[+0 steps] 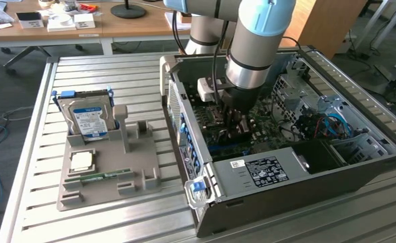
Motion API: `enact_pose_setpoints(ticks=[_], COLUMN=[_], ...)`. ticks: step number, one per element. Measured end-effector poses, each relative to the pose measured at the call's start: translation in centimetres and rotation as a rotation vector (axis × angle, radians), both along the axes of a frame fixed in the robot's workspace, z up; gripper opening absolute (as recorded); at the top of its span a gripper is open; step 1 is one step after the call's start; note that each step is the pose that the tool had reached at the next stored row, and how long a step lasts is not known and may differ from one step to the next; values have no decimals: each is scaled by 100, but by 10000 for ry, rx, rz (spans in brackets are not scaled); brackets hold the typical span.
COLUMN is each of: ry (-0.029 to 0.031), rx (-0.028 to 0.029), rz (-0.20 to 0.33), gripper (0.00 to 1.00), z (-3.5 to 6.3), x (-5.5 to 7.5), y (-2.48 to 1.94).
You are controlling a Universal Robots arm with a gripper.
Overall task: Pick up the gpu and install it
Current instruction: 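Insert the gpu into the slot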
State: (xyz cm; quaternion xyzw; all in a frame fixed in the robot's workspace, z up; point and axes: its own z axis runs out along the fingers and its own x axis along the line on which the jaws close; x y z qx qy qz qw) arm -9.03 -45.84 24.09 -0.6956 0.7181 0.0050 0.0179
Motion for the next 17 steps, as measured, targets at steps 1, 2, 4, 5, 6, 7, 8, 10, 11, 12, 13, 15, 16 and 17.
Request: enact_pose_setpoints(ticks=[1,2,4,5,6,7,8,10,11,12,13,15,16,17], ry=[3,7,8,7,7,9,9,10,11,11,12,13,15,19], rx=[-10,-17,-18,-18,-17,-22,-20,-24,-30,-38,-42,-43,-45,-44], rz=[1,2,3,3,2,-5,-16,-45,-62,-79,-90,-96,-98,-100], gripper=[34,34,41,41,41,41,41,41,41,41,41,41,41,41], z=[3,6,7,7,8,16,26,54,66,75,77,77,78,77], x=[0,0,1,1,1,0,1,3,5,9,15,23,27,33], y=[-1,-2,-3,-3,-3,-3,-3,-3,-3,-3,-2,-3,-3,-3])
